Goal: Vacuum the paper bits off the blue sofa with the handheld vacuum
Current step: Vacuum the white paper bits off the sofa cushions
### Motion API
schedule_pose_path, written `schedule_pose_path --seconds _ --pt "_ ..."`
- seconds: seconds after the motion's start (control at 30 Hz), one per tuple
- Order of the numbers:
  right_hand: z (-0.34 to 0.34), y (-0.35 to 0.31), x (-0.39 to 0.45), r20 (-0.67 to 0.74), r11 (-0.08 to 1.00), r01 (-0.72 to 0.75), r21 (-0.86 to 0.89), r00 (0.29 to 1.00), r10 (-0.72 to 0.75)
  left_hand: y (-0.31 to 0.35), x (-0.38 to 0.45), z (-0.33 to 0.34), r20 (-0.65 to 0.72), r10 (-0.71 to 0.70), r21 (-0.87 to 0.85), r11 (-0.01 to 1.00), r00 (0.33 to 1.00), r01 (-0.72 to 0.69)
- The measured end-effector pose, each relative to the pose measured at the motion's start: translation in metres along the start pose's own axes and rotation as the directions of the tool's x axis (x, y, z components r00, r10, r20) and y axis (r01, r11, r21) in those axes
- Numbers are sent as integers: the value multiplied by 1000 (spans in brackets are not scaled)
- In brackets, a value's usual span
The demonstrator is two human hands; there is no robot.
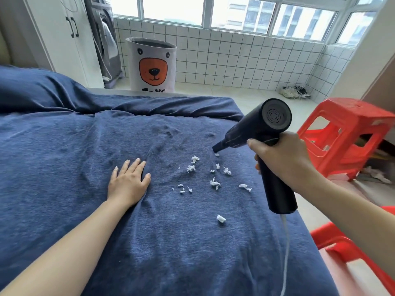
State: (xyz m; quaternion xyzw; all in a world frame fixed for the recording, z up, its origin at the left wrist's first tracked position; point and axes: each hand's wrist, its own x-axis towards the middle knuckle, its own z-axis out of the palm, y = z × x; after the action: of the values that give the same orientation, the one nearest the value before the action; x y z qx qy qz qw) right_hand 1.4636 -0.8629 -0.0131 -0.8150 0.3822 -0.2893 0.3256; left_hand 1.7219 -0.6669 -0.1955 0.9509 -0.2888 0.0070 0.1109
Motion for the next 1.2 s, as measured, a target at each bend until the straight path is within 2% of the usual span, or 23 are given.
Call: schedule_pose_path --seconds 0.2,0.57,0.87,1.03,1.2 --pt "-17 3 -33 0 997 39 -62 999 -39 4 -23 -6 40 -22 -34 999 999 23" --pt "-40 3 -74 18 999 44 -9 999 -44 13 -48 -15 103 -61 -48 997 993 66" --pt "-54 14 -81 -18 992 54 -113 998 -56 28 -58 -17 94 -106 -69 991 990 113" --pt "-54 18 -83 -20 999 43 -29 999 -44 59 -70 -16 116 -31 -39 999 993 36" --pt "-30 7 -73 10 997 78 -3 997 -78 61 -76 -9 122 -14 35 999 992 10"
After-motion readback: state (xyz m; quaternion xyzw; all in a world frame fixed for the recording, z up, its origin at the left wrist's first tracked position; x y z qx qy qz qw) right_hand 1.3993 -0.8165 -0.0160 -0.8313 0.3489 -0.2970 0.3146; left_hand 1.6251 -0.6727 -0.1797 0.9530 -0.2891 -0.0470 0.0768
